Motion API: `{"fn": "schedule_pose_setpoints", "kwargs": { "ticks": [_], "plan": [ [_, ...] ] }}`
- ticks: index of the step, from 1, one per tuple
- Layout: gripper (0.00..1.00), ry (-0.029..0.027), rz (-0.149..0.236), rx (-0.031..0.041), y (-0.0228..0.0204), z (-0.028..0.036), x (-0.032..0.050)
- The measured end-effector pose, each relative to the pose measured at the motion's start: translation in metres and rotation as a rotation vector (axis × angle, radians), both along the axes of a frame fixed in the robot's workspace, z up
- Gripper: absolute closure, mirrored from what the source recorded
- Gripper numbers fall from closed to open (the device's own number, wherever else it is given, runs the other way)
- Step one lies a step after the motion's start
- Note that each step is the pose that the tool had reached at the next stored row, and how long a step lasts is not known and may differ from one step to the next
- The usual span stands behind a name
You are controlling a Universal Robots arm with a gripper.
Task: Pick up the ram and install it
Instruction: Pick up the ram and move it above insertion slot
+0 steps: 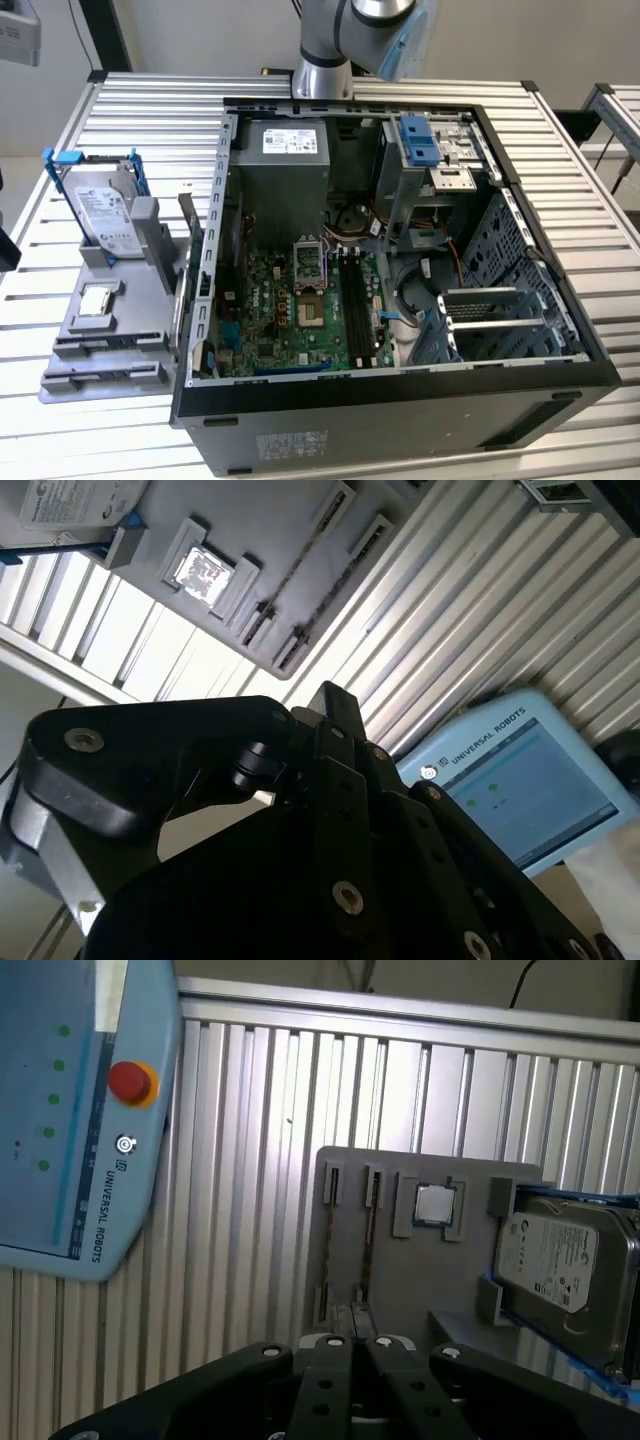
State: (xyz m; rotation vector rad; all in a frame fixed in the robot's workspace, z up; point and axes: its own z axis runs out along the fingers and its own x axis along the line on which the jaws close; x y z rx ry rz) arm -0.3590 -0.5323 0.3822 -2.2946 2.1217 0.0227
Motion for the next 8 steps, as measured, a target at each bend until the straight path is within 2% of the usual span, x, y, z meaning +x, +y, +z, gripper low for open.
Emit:
{"fn": "schedule_pose_setpoints", "kwargs": {
  "ticks": [6,7,8],
  "plan": [
    [1.00,-0.0004,0.000,0.0002,0.0000,-0.0001,0.0000],
    [0.00,-0.0005,0.000,0.0002,0.0000,-0.0001,0.0000],
    [0.00,-0.0005,0.000,0.0001,0.0000,-0.0001,0.0000]
  ]
}}
